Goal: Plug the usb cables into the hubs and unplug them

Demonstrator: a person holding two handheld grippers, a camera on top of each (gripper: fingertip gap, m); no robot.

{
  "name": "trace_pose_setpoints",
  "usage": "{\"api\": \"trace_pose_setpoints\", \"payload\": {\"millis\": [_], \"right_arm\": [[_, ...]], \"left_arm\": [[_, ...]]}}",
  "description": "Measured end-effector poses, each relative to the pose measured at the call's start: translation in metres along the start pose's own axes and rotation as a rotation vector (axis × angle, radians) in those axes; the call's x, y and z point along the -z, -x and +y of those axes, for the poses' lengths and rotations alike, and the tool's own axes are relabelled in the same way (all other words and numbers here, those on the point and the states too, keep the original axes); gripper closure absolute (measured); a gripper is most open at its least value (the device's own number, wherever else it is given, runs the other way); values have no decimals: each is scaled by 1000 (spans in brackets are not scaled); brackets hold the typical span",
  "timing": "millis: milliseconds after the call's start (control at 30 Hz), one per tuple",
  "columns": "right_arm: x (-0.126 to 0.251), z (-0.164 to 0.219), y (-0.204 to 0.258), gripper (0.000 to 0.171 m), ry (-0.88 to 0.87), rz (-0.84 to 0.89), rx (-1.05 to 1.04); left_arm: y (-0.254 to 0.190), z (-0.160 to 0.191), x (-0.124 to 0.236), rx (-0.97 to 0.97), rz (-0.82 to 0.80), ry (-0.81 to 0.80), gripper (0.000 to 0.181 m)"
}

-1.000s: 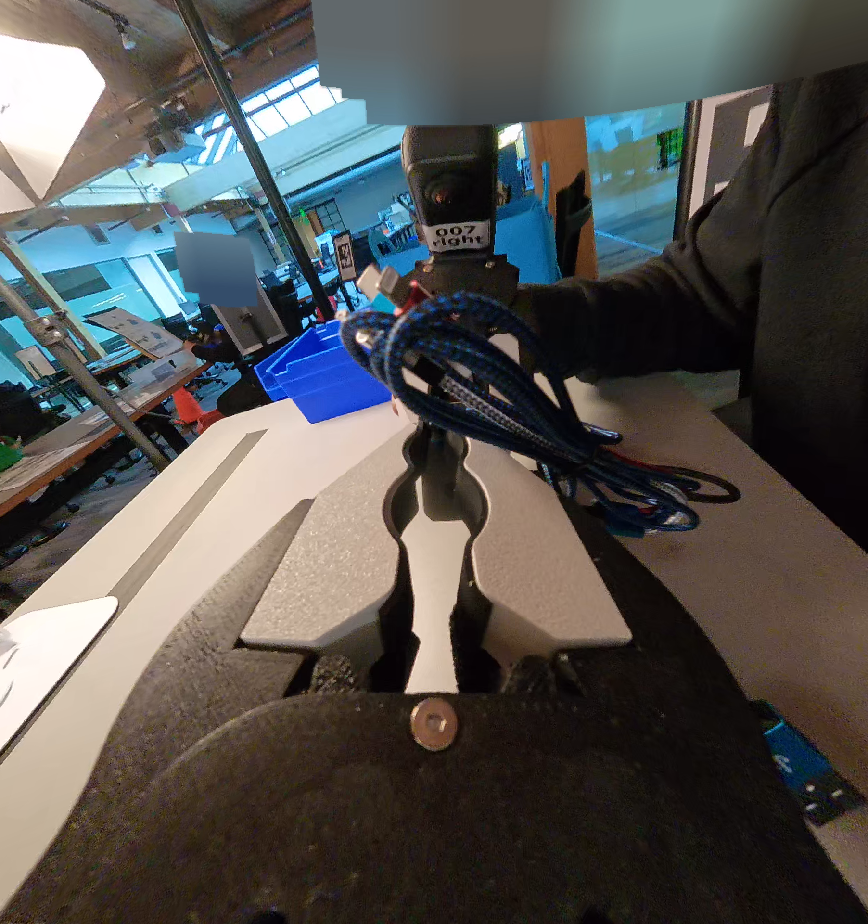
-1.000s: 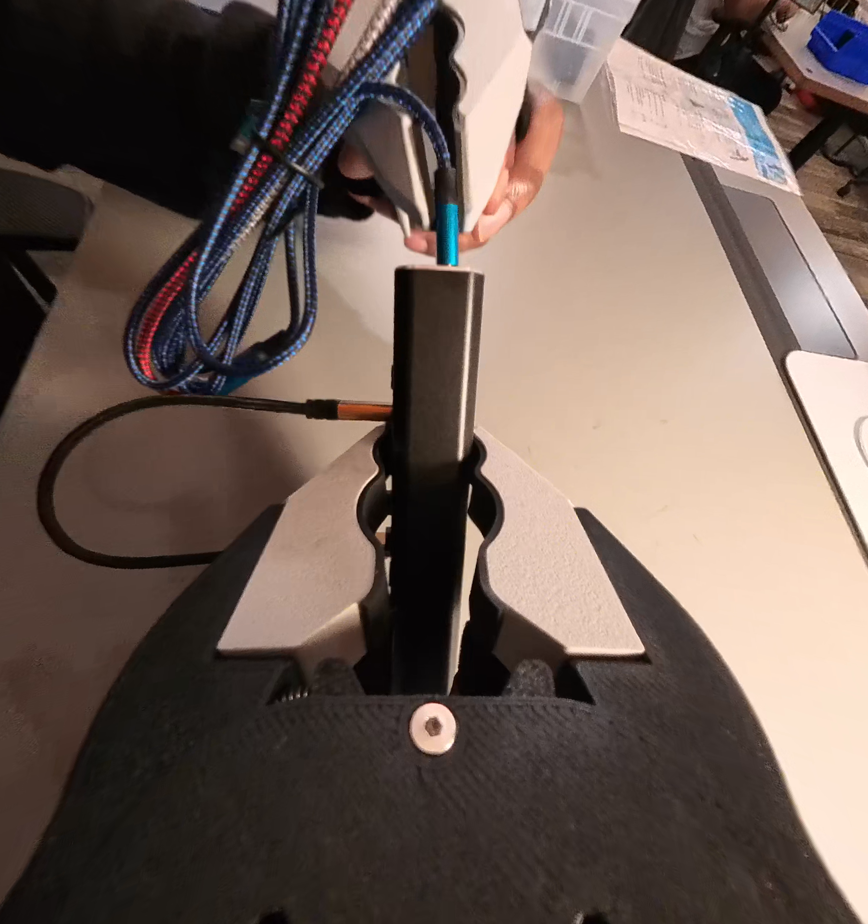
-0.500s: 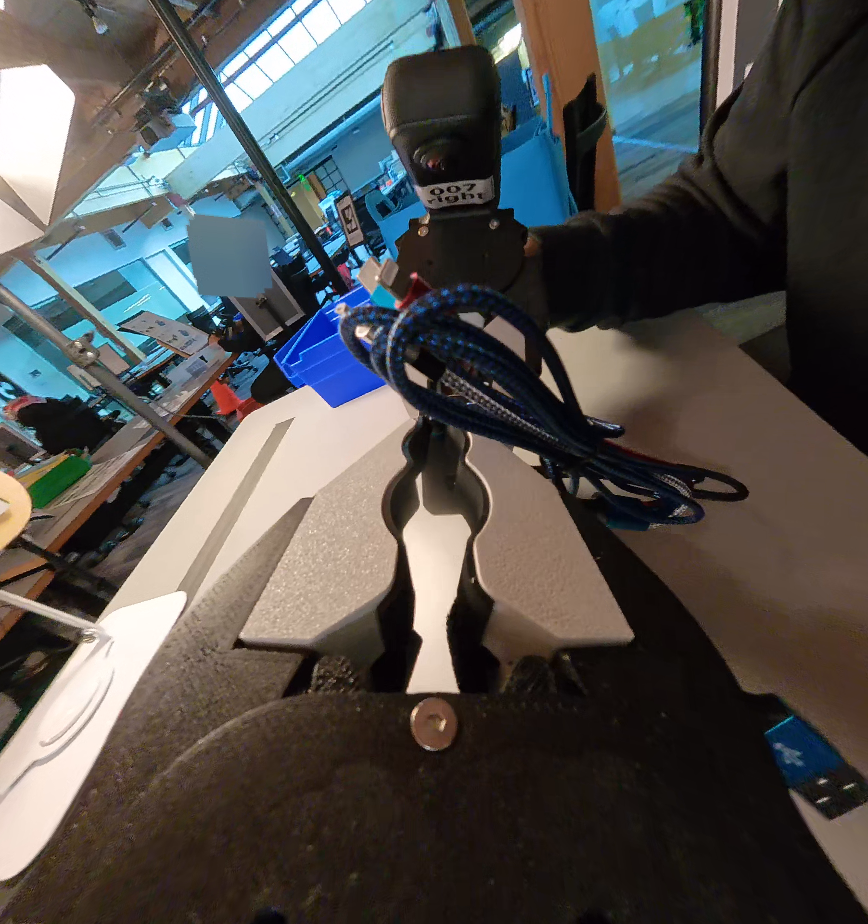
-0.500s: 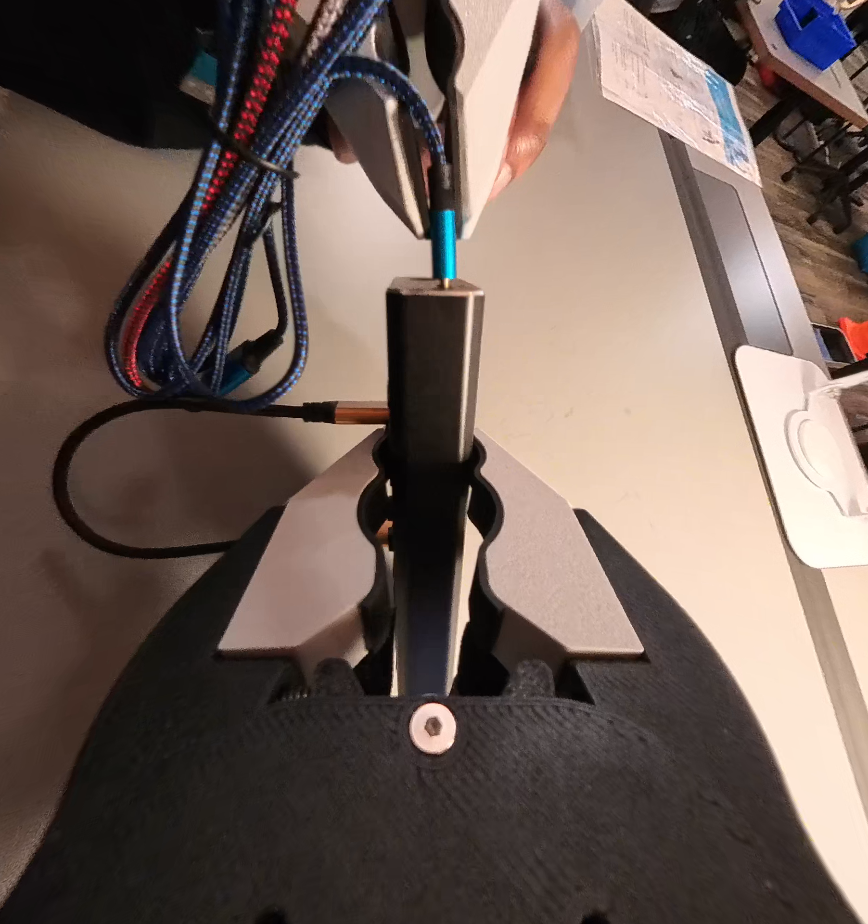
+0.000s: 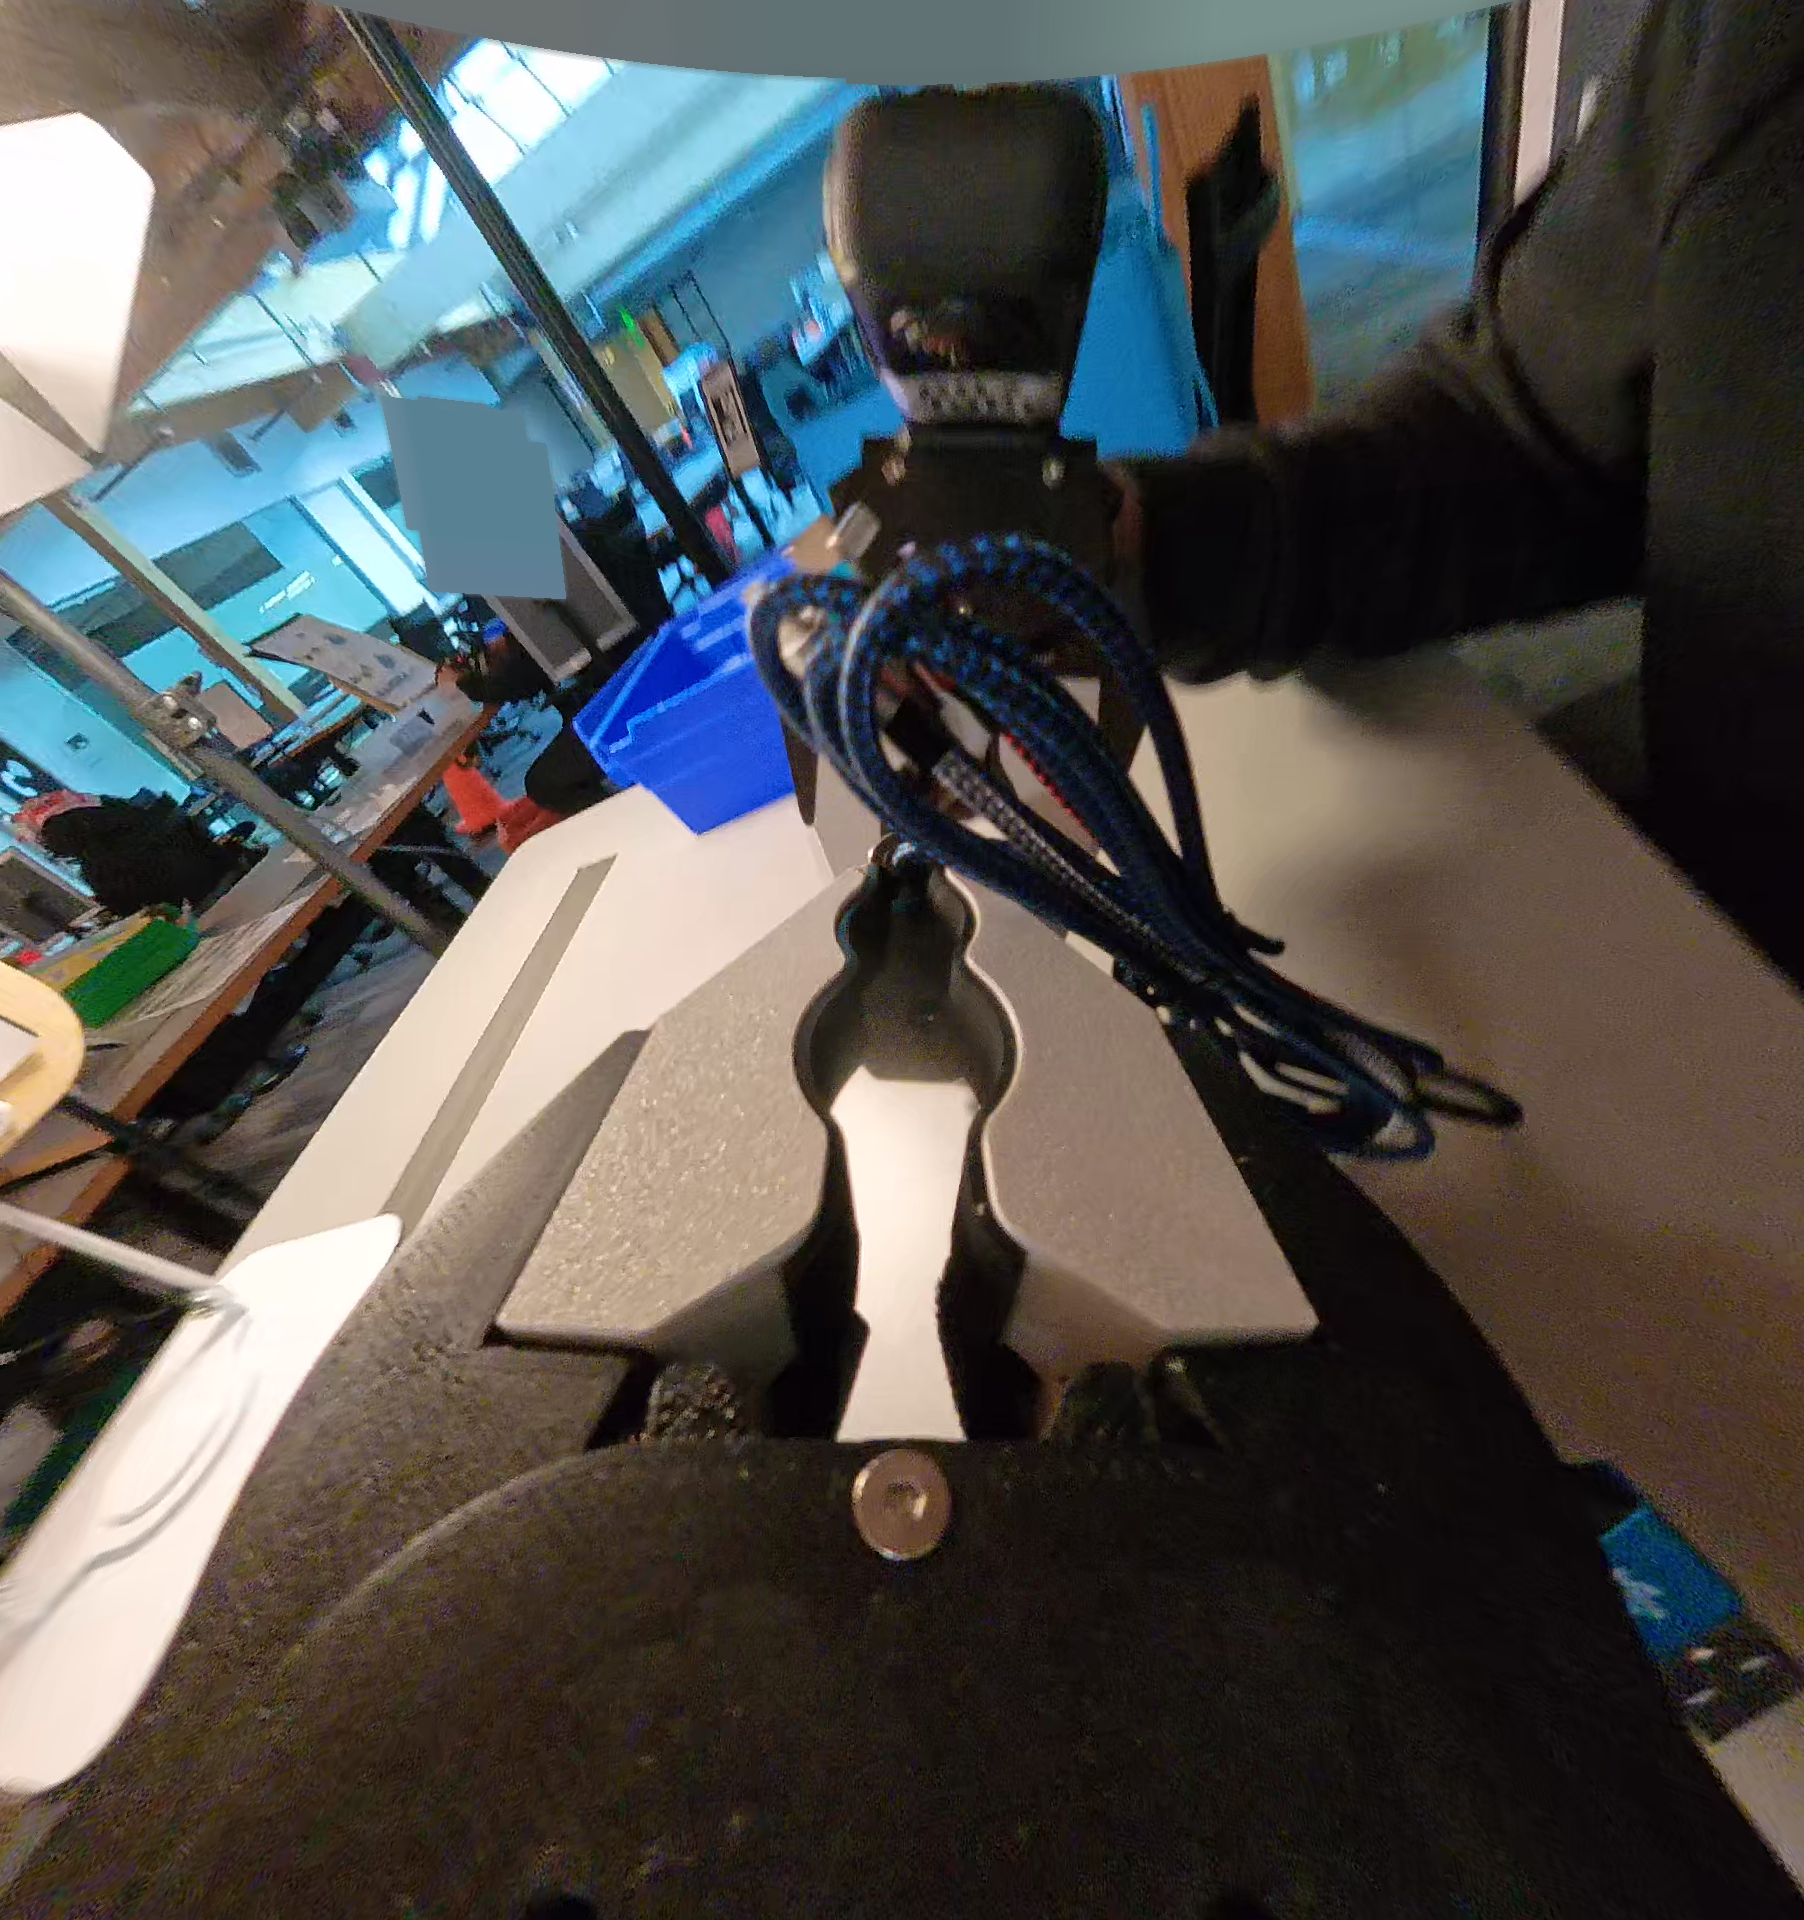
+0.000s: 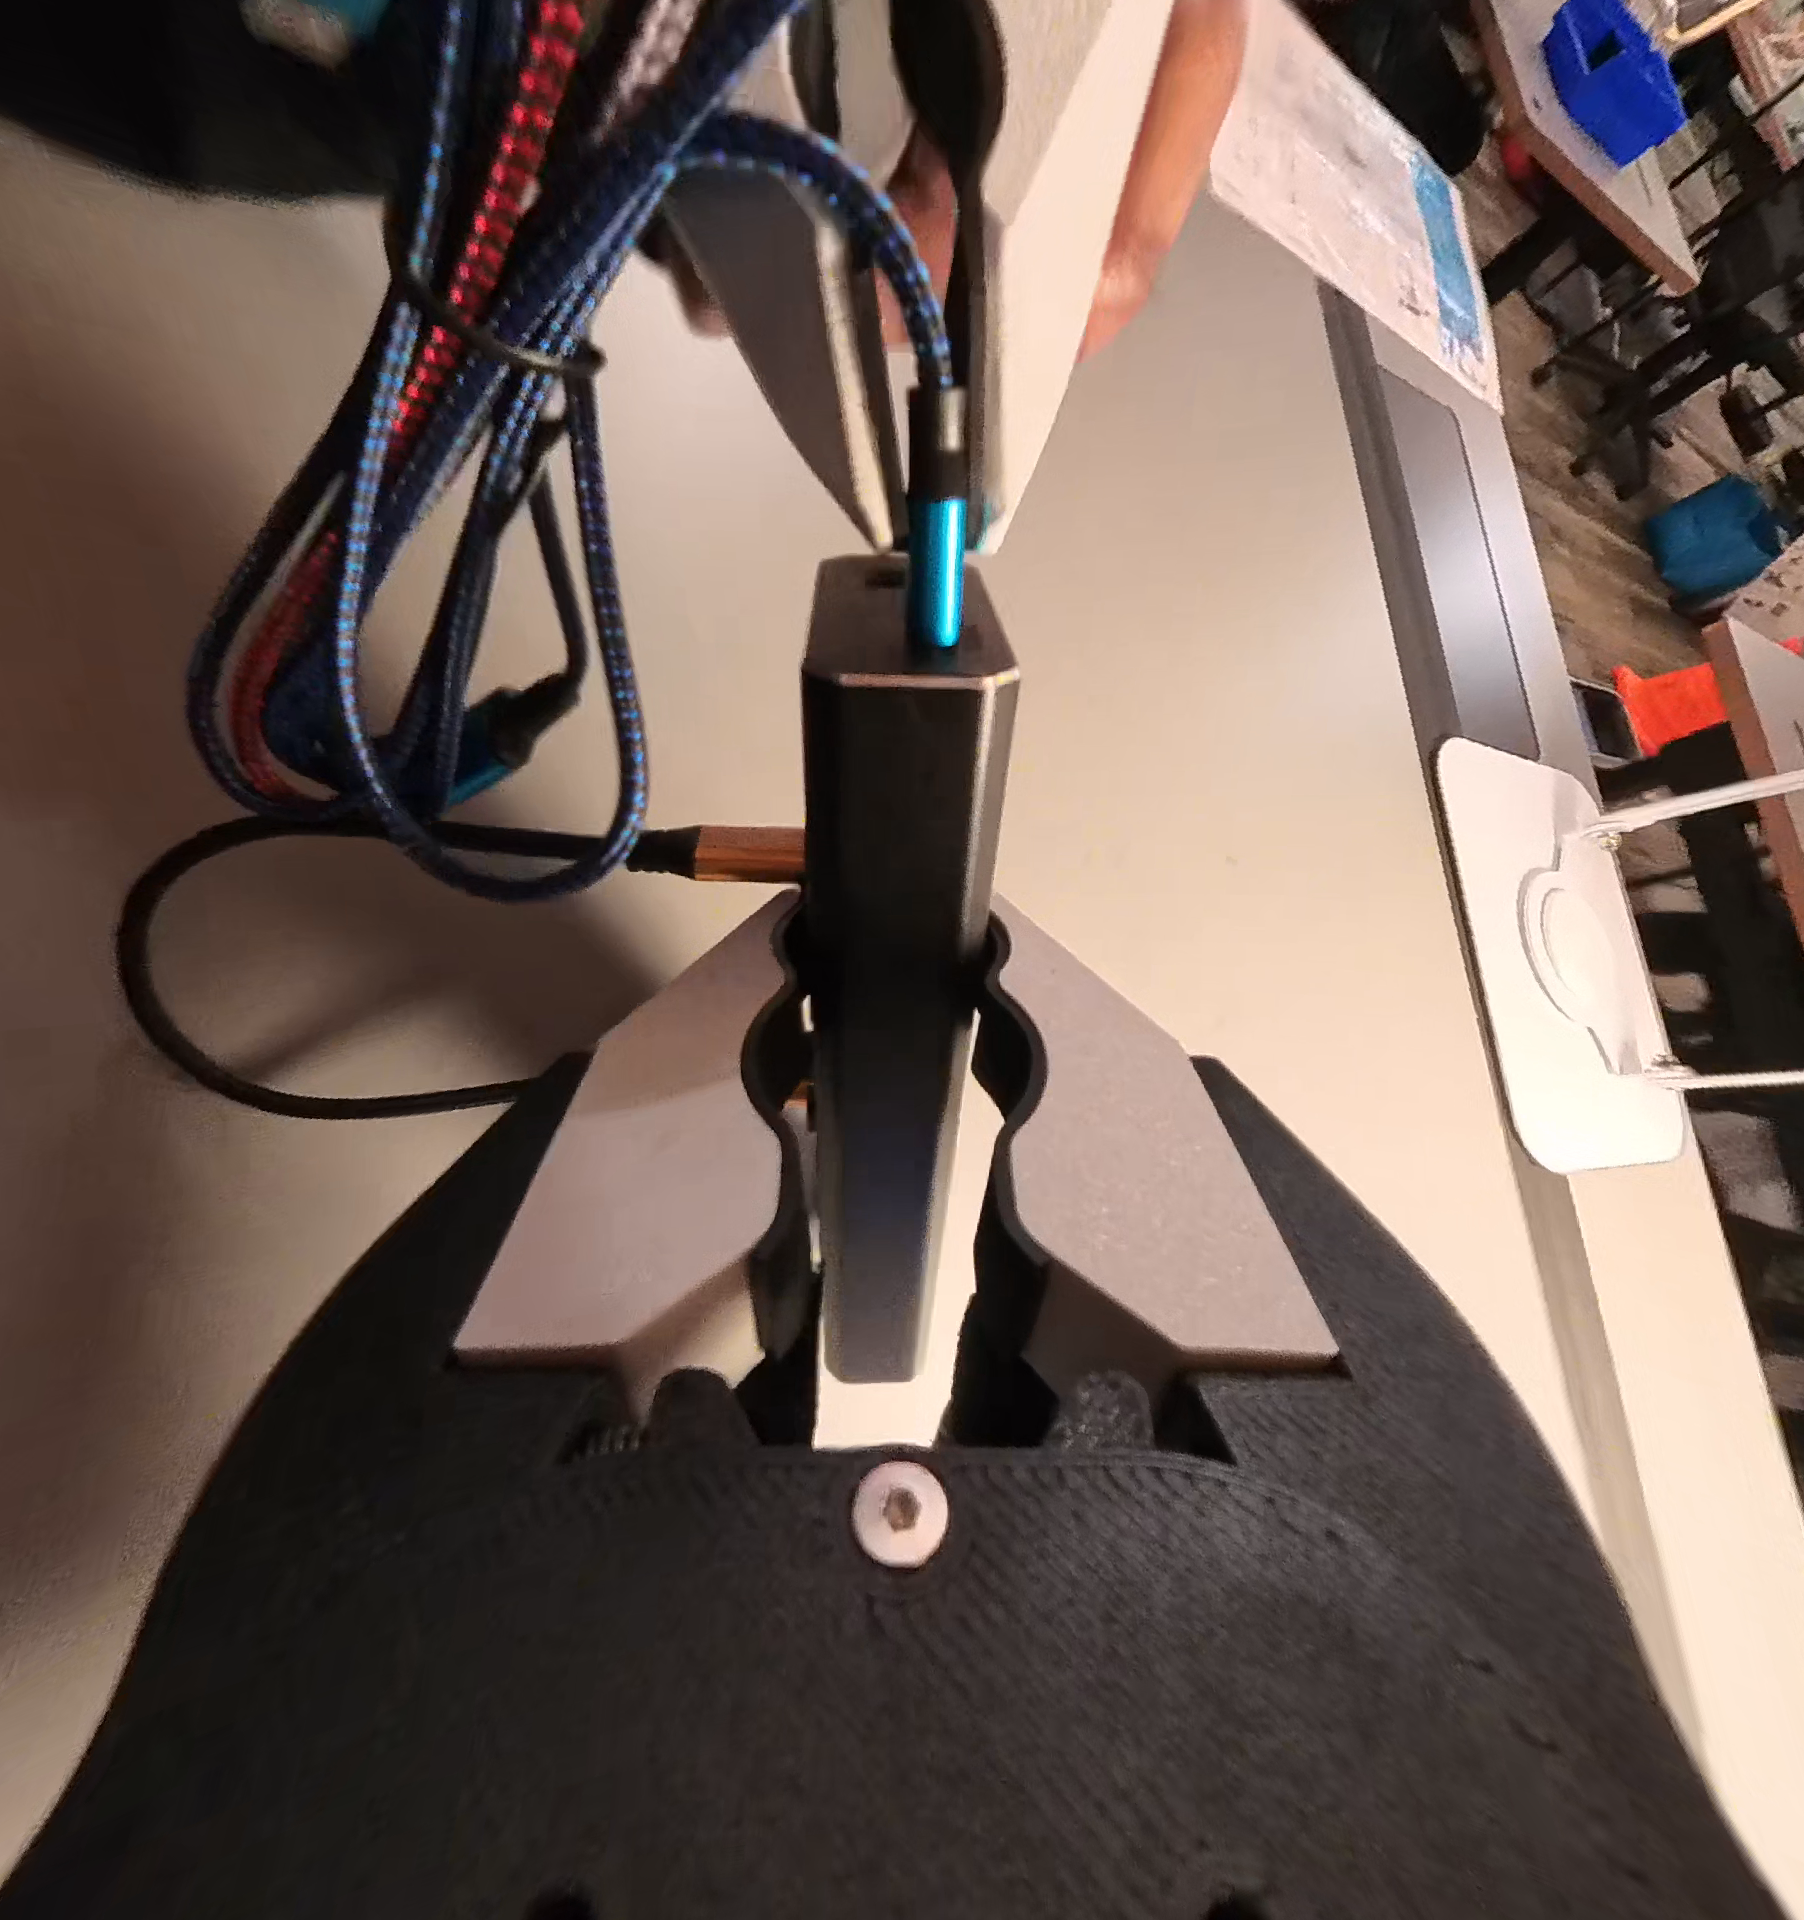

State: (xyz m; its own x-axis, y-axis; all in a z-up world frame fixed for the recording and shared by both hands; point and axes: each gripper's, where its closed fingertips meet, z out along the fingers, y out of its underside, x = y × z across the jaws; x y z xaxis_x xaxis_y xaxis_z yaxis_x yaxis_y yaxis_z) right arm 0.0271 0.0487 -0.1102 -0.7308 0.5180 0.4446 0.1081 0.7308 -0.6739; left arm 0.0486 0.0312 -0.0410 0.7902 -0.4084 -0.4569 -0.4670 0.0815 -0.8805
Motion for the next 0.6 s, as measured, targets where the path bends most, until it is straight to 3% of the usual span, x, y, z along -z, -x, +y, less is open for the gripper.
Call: {"api": "trace_pose_setpoints", "payload": {"millis": [133,333,600], "right_arm": [[6,-12,-10,146,-116,-9,-123],[-1,-8,-11,145,-197,-54,-234],[1,-8,-36,145,-286,40,-388]], "left_arm": [[19,-9,2,174,-54,-111,167],[37,-6,11,161,-166,-134,146],[66,-6,31,261,-291,-182,147]]}}
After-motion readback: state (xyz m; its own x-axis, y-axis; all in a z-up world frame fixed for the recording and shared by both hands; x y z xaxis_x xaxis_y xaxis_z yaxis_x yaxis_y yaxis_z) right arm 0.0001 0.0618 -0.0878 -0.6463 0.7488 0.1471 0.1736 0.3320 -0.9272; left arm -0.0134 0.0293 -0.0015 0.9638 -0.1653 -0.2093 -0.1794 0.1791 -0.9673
